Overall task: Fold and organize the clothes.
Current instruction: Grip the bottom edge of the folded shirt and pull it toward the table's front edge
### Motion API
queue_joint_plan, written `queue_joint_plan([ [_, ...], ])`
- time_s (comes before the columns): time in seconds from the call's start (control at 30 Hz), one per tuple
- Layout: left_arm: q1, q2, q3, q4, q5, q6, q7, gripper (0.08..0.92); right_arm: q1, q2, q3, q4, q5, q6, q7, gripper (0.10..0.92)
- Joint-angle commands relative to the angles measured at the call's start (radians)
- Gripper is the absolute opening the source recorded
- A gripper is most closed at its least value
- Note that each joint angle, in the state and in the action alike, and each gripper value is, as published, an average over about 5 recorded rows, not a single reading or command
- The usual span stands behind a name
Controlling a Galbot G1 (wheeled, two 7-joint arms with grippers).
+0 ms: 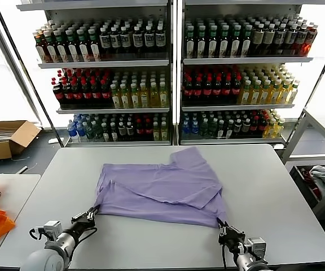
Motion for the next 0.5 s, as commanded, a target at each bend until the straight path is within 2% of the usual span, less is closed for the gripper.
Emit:
queue_joint_plan([
  [0.03,0.19,-0.025,-0.071,-0.17,0.014,0.016,-0.006,0.094,-0.057,-0.037,0.001,0.049,0.005,0.0,-0.001,0.125],
  [0.27,0.332,-0.05,-0.137,-0.26,0.056,0.016,0.004,0.094,-0.13,-0.074,0.031,0.117,-0.049,-0.012,-0.034,0.131],
  [0.4,0.374,-0.051,-0.162,-0.294,0.106,0.016,0.008,0.117,-0.167,-0.086,0.037,0.155,-0.092,-0.024,-0.058,0.217],
  [0.5,0.371,-0.043,-0.18,-0.311,0.116,0.016,0.011,0.188,-0.171,-0.076,0.047,0.17,-0.102,-0.008,-0.064,0.303],
])
